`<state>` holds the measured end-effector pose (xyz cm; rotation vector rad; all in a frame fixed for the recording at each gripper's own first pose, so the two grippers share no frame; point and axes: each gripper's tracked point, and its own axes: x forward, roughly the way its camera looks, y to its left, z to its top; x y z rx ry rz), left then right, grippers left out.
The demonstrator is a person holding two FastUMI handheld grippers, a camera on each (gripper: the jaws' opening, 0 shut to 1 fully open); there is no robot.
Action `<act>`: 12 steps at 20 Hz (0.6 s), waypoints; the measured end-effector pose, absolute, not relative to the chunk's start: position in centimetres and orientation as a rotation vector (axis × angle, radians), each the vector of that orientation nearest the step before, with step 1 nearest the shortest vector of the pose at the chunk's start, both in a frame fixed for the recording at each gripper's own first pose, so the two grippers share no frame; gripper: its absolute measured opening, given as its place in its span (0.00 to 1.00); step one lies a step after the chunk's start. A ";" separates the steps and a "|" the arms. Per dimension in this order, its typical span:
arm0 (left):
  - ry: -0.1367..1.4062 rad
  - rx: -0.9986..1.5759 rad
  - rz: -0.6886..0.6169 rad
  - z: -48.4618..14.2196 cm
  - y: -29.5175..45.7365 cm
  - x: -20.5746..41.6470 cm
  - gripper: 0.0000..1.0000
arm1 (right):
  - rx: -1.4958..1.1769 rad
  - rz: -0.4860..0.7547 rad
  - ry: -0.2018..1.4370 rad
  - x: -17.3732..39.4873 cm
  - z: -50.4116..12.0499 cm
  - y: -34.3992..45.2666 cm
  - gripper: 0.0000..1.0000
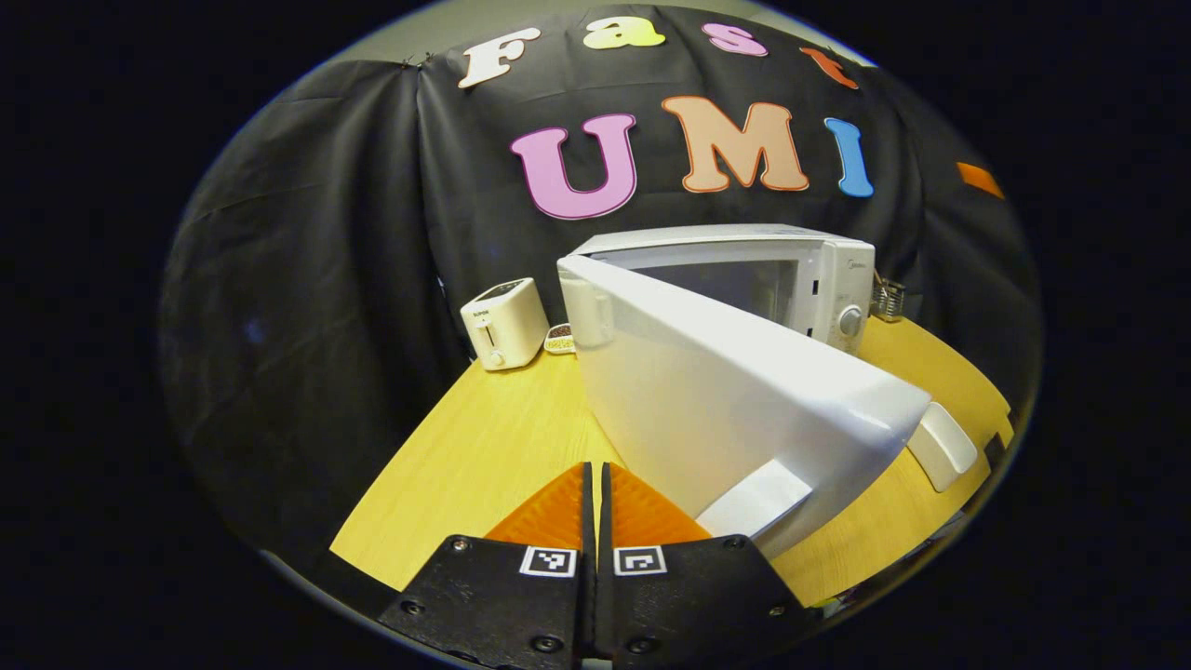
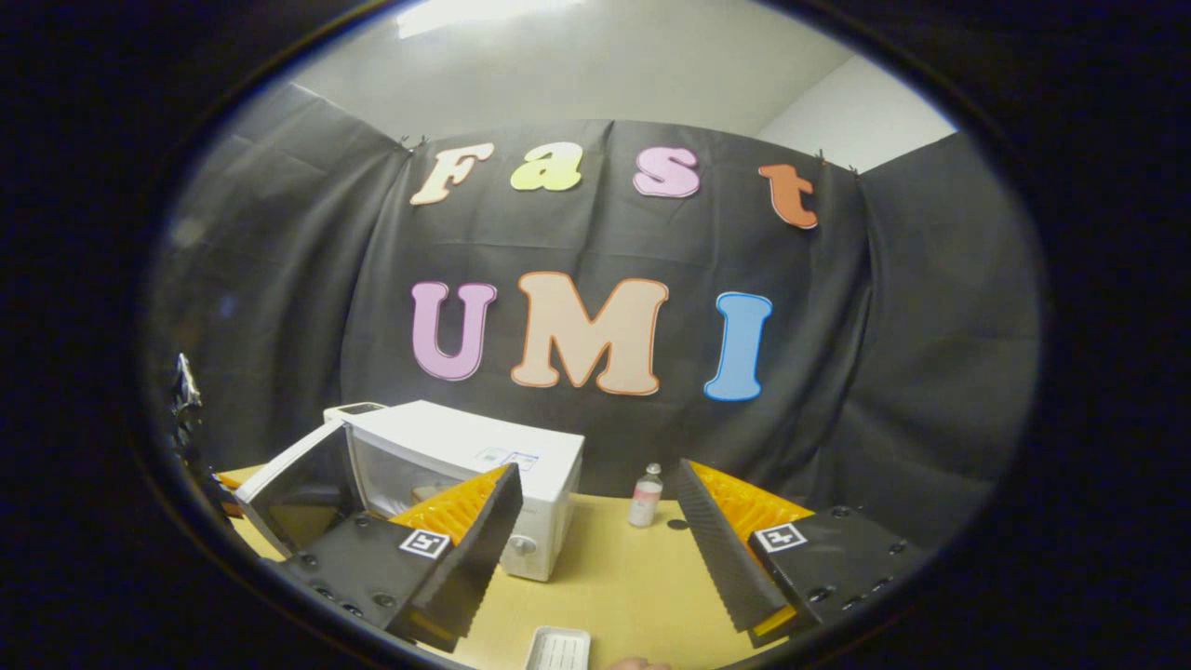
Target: Open the microwave oven with the left hand, put the food in, and close the microwave oven.
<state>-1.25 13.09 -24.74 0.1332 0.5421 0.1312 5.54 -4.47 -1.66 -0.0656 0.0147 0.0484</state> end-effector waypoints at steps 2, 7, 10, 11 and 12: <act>0.538 0.143 0.104 -24.7 11.6 -0.5 0.01 | -0.075 0.035 0.020 5.6 -1.9 -5.3 0.96; 0.528 0.132 0.046 -24.6 8.0 2.1 0.01 | -0.067 0.013 0.032 5.2 -2.2 -7.4 0.96; 0.519 0.147 0.006 -24.5 5.8 3.8 0.01 | -0.059 0.006 0.039 5.1 -2.2 -8.1 0.96; 0.517 0.152 -0.009 -24.5 5.1 4.4 0.01 | -0.064 0.003 0.041 5.0 -2.3 -8.3 0.96; 0.514 0.154 -0.023 -24.6 4.4 4.9 0.02 | -0.067 0.000 0.043 4.9 -2.4 -8.6 0.96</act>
